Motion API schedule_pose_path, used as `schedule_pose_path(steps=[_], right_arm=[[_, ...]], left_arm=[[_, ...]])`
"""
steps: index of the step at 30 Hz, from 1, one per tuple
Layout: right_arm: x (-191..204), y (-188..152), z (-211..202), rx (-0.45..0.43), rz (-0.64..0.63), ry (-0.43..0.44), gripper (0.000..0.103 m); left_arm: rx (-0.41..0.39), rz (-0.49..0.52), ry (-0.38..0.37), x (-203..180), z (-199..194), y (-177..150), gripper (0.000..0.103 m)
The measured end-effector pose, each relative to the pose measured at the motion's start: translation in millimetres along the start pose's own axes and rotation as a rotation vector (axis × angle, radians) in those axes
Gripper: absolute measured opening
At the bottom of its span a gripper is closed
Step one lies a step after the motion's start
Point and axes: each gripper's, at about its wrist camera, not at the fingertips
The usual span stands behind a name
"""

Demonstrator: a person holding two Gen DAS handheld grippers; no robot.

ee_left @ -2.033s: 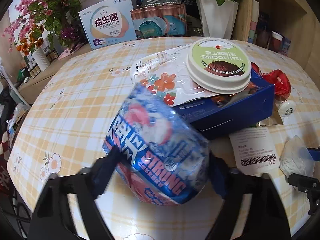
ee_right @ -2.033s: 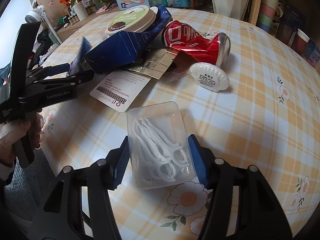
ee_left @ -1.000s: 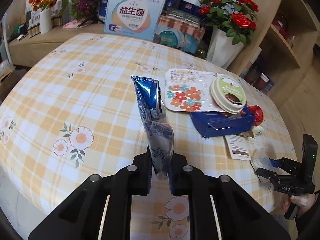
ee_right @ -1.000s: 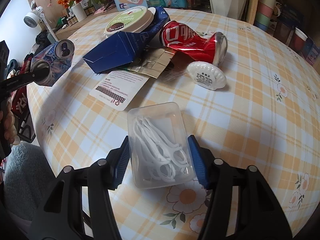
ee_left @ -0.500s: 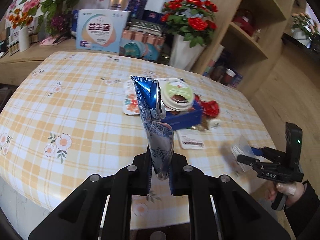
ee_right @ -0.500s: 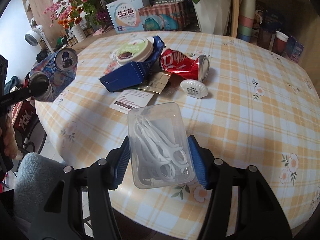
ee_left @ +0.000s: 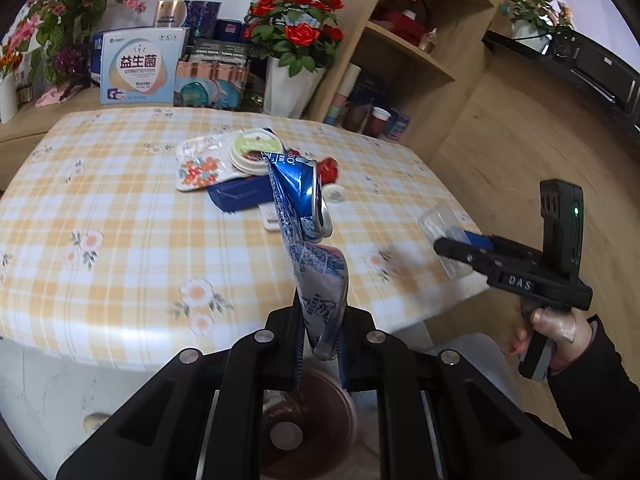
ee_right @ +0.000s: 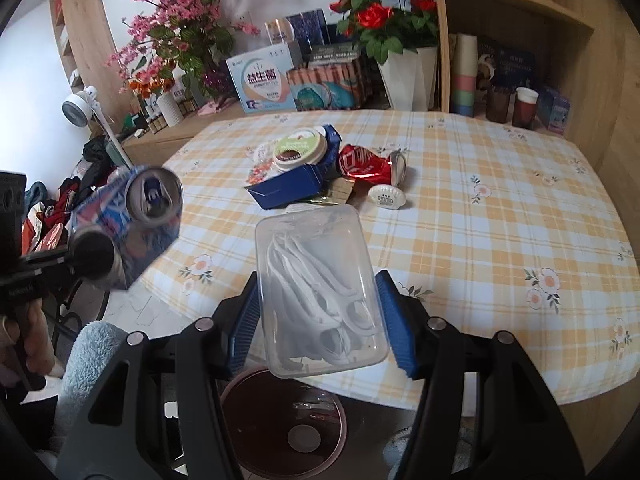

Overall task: Collect trash
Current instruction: 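Carry the wrapper over the brown bin and open the left tool while the right tool carries the box, then lower the floss box over the brown bin and open the right tool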

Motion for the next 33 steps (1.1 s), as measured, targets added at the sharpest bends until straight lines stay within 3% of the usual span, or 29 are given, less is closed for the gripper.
schedule_pose_path(steps=[12,23,24,25,26,27,29,31,33], right_arm=[[12.5,-31.4,-53.2,-0.075,0.031,0.006,0.058],[-1.9,-36.4,-67.6,-0.093,0.061,-0.005,0.058],[-2.2,-36.8,-66.3,-0.09,0.064,-0.004,0.058],[-3.4,-36.8,-64.3,-0.087,0.068,-0.003,0.058],[-3.9,-37.5,-63.0,-0.084,0.07,-0.002,0.058],[-4.6,-37.9,-60.6,-0.079,0.072,0.001,0.058],[-4.5,-39.1,-56.7,-0.07,0.071,0.002,0.058],[-2.8,-40.8,-51.8,-0.056,0.066,0.007,0.058],[-0.1,-42.9,-48.7,-0.045,0.057,0.012,0.058]], left_arm=[[0.143,0.07,-0.053,-34.0,-8.1,-68.9,0.013],[0.246,0.093,-0.096,-40.4,16.8,-77.1,0.014],[0.267,0.098,-0.106,-40.8,21.4,-77.3,0.019],[0.275,0.105,-0.113,-41.3,23.7,-77.6,0.049],[0.267,0.111,-0.092,-41.8,24.5,-77.4,0.067],[0.241,0.113,-0.063,-41.5,22.7,-76.5,0.077],[0.226,0.103,-0.052,-38.8,21.9,-73.3,0.077],[0.175,0.082,0.012,-32.4,15.9,-67.8,0.08],[0.108,0.072,0.075,-27.7,5.7,-61.3,0.089]])
Point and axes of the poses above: each gripper's, at about its wrist camera, not at the fingertips, and z roughly the way its jaws point, x to its left, y to its top, and after that the axes turned 9 degrees about x, right-handed
